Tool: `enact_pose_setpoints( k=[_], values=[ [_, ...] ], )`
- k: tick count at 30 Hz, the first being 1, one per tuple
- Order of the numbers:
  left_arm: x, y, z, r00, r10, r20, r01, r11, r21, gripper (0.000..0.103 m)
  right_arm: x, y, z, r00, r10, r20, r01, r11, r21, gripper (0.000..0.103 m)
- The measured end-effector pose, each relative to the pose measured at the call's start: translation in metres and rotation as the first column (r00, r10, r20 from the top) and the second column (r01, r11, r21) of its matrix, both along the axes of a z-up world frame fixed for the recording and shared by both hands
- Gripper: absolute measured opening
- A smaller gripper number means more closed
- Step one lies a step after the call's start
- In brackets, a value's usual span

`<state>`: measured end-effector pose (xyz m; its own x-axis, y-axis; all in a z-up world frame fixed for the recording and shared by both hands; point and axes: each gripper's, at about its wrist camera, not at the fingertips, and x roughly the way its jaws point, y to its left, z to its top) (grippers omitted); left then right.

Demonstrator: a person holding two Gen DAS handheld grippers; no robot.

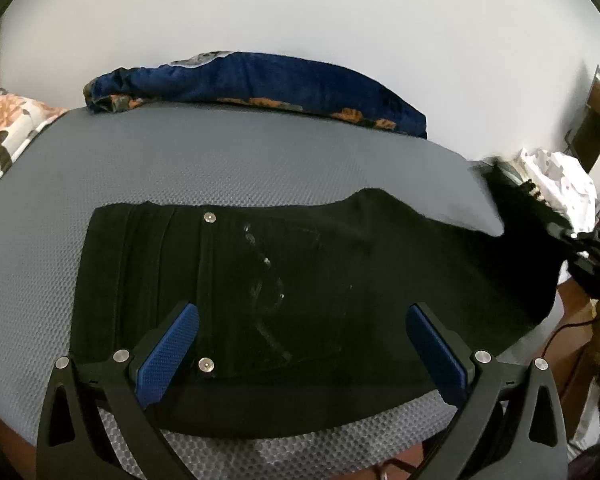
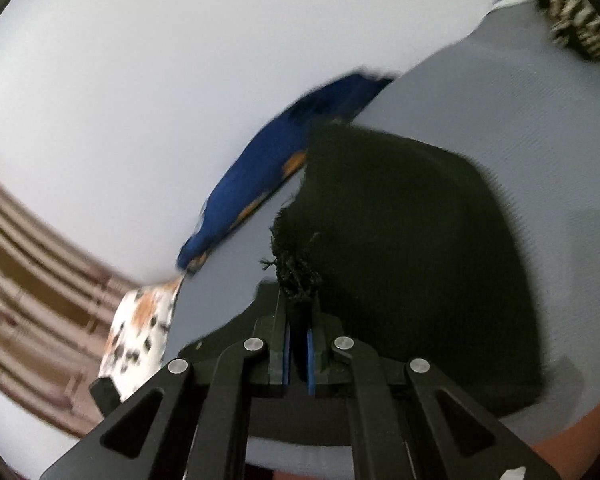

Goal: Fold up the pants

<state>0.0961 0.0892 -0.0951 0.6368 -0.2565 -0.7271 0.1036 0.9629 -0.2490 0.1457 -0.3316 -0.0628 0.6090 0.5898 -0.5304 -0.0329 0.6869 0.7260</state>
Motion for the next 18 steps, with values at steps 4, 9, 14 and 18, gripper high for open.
enact_pose_setpoints(
  k=[4,9,14,18],
  values=[
    [0.002,0.001,-0.009,0.999,-0.006,-0.035,0.005,1.000,-0.006,0.103,0.014,0.060,-0.026,0.993,0.104,-0.056,-0.105,0.994,-0.021,0.005],
    [0.003,0.005,-0.015,0.998,0.000,-0.061,-0.001,1.000,-0.017,0.103,0.011,0.101,-0.058,0.976,0.179,-0.128,-0.188,0.980,-0.064,0.005],
    [0.006,0.007,-0.020,0.996,0.002,-0.091,-0.006,0.999,-0.038,0.103,0.004,0.110,-0.062,0.970,0.204,-0.133,-0.222,0.965,-0.139,0.005],
    [0.008,0.003,-0.025,0.994,-0.005,-0.113,0.002,1.000,-0.028,0.103,0.003,0.115,-0.064,0.966,0.218,-0.140,-0.241,0.954,-0.176,0.005]
  ],
)
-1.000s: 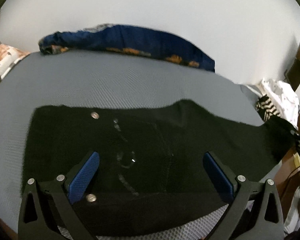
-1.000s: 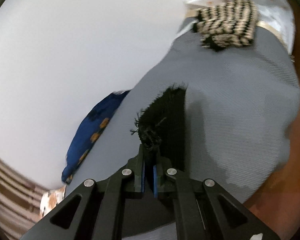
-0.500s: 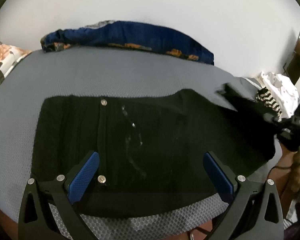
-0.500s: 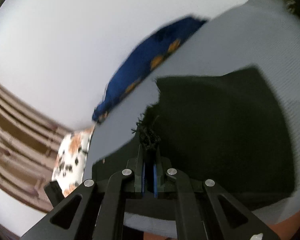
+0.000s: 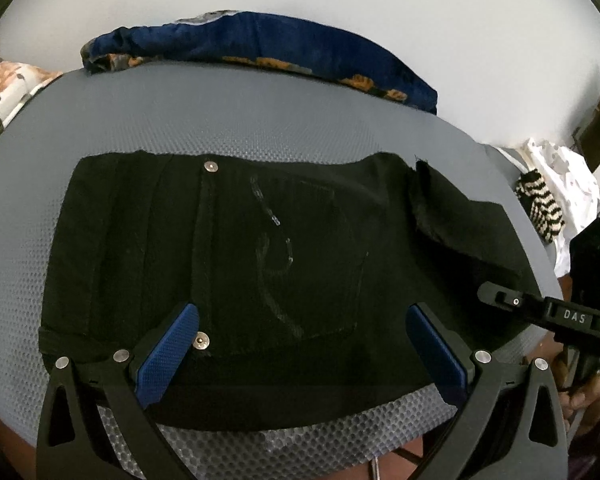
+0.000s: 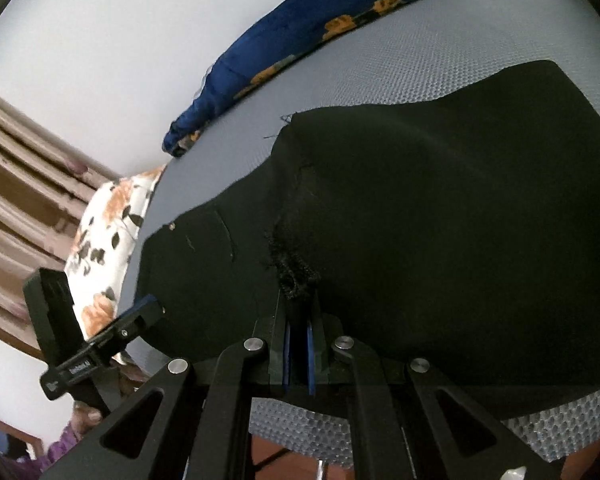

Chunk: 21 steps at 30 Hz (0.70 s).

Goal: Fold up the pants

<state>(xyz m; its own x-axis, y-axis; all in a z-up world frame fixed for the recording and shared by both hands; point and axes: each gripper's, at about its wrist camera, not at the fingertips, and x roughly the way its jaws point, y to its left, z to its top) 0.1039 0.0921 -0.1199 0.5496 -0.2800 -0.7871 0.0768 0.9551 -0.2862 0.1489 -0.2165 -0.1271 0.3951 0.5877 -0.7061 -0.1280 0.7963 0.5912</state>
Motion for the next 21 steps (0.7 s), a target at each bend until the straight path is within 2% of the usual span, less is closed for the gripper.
enact_pose_setpoints(
  k=[13,16,19,21],
  values=[
    [0.001,-0.006,-0.004,1.000,-0.009,-0.012,0.009,1.000,0.026,0.103,-0.014,0.029,0.003,0.989,0.129,0.069,-0.117,0.981,-0.155,0.008],
    [0.001,-0.007,-0.005,1.000,-0.006,-0.015,0.007,1.000,0.028,0.103,-0.019,0.033,0.005,0.979,0.184,0.083,-0.169,0.972,-0.161,0.016],
    [0.000,-0.009,-0.003,1.000,-0.007,-0.019,0.007,0.999,0.031,0.103,-0.024,0.029,0.010,0.969,0.230,0.089,-0.220,0.969,-0.115,0.020],
    [0.000,-0.009,-0.002,1.000,-0.010,-0.024,0.010,1.000,0.012,0.103,-0.021,0.003,0.017,0.978,0.188,0.093,-0.192,0.981,0.027,0.021]
  ],
)
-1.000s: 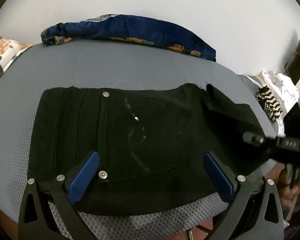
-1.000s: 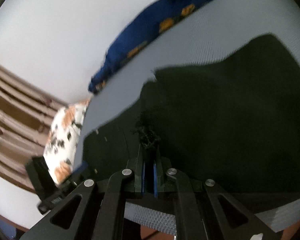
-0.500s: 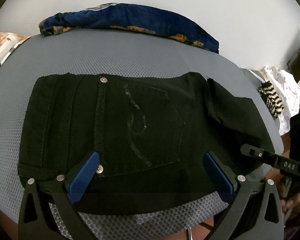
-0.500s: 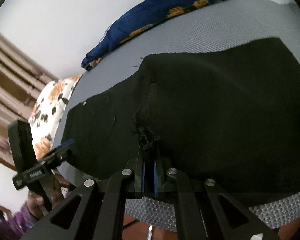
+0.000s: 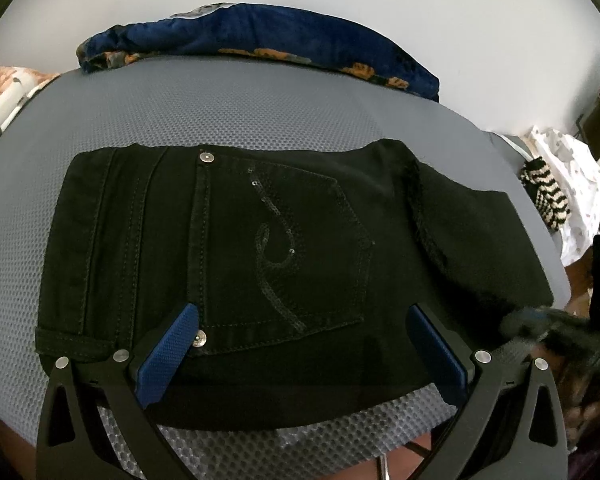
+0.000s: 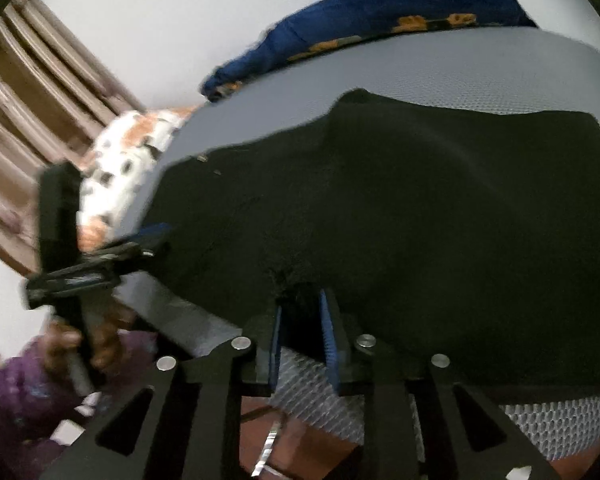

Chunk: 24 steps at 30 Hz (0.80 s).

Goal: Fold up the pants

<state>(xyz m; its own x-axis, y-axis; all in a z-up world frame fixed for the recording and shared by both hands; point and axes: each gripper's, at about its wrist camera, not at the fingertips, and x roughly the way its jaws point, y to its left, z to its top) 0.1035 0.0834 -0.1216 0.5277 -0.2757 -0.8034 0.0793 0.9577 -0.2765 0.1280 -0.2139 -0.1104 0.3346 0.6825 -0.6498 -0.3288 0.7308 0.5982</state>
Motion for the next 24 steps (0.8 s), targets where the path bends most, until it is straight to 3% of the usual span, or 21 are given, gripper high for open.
enact_pose_setpoints(
  k=[3,6,9,12,16,19,20,22,24],
  values=[
    [0.002,-0.002,0.004,0.999,-0.047,-0.009,0.046,0.993,-0.108,0.103,0.009,-0.059,0.009,0.984,-0.175,-0.020,0.176,0.975,0.139,0.022],
    [0.008,-0.014,0.010,0.993,-0.115,-0.021,0.108,0.974,-0.198,0.103,0.018,-0.125,0.011,0.940,-0.332,-0.082,0.342,0.920,0.191,0.024],
    [0.014,-0.037,0.015,0.979,-0.205,-0.015,0.196,0.952,-0.234,0.103,0.020,-0.166,0.005,0.898,-0.419,-0.134,0.439,0.874,0.208,0.026],
    [0.025,-0.068,0.011,0.958,-0.280,-0.063,0.259,0.937,-0.233,0.103,0.020,-0.183,-0.004,0.877,-0.453,-0.158,0.477,0.856,0.197,0.029],
    [0.035,-0.106,-0.002,0.930,-0.337,-0.148,0.294,0.922,-0.251,0.103,0.025,-0.181,-0.011,0.882,-0.440,-0.169,0.465,0.872,0.155,0.030],
    [0.036,-0.125,-0.017,0.914,-0.343,-0.217,0.302,0.932,-0.200,0.103,0.028,-0.177,-0.014,0.882,-0.432,-0.187,0.462,0.872,0.164,0.034],
    [0.032,-0.129,-0.015,0.921,-0.342,-0.186,0.308,0.932,-0.190,0.102,0.030,-0.178,-0.014,0.880,-0.434,-0.191,0.464,0.871,0.162,0.041],
    [0.029,-0.133,-0.012,0.912,-0.377,-0.161,0.332,0.910,-0.248,0.096,0.029,-0.181,-0.019,0.875,-0.438,-0.207,0.473,0.864,0.169,0.047],
    [0.025,-0.139,-0.012,0.914,-0.374,-0.158,0.337,0.916,-0.218,0.072,0.030,-0.183,-0.022,0.869,-0.440,-0.225,0.481,0.858,0.182,0.048]
  ],
)
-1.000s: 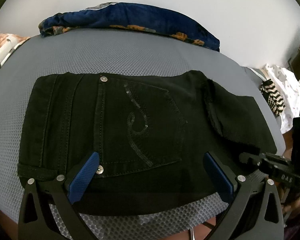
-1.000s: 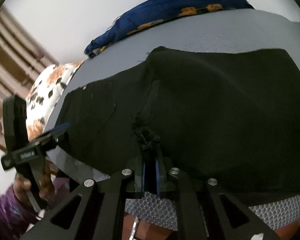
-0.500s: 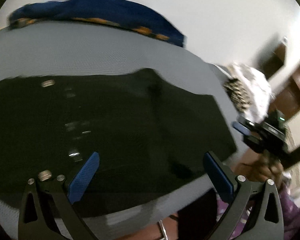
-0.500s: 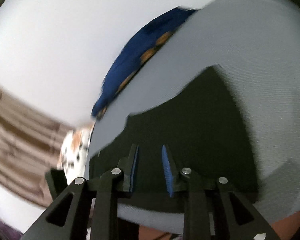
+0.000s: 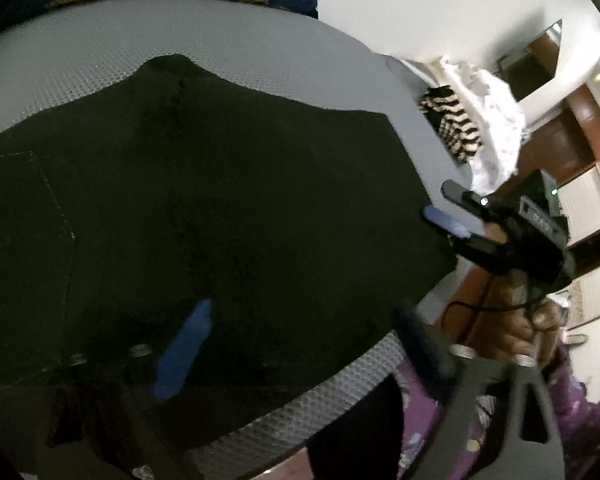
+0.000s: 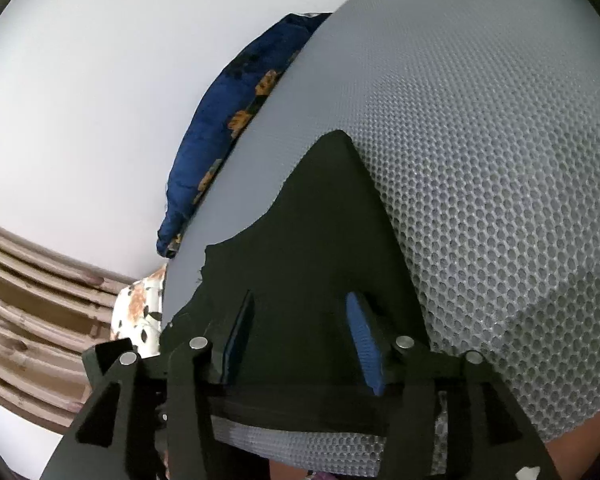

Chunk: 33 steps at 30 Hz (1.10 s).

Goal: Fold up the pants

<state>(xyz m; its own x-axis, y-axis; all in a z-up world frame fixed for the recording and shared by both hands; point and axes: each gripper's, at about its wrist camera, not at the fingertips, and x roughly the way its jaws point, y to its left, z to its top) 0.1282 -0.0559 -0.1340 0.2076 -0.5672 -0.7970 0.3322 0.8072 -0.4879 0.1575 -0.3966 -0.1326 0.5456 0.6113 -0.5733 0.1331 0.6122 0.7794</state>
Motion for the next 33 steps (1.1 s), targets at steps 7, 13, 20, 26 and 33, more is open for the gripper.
enact_pose_setpoints(
  k=[7,13,20,26,33],
  values=[
    [-0.011,0.016,-0.010,0.998,0.059,-0.021,-0.059,0.998,-0.014,0.014,-0.001,-0.001,-0.003,1.000,0.008,-0.003,-0.008,1.000,-0.010,0.051],
    [-0.017,0.009,-0.012,0.998,0.062,0.019,-0.062,0.998,0.007,0.014,0.005,0.016,-0.001,1.000,0.023,-0.011,-0.024,0.997,-0.067,0.053],
    [-0.024,0.016,0.010,0.994,0.065,0.085,-0.077,0.985,0.151,0.073,0.004,0.063,0.021,0.983,0.170,0.066,-0.143,0.943,-0.302,0.058],
    [-0.029,0.127,0.069,0.913,0.301,0.276,-0.360,0.912,0.196,0.095,-0.012,0.116,0.055,0.940,0.299,0.163,-0.176,0.836,-0.520,0.054],
    [0.007,0.292,0.040,0.935,0.321,0.149,-0.334,0.940,0.070,0.097,-0.019,0.180,0.076,0.893,0.400,0.208,-0.298,0.870,-0.392,0.065]
  ],
)
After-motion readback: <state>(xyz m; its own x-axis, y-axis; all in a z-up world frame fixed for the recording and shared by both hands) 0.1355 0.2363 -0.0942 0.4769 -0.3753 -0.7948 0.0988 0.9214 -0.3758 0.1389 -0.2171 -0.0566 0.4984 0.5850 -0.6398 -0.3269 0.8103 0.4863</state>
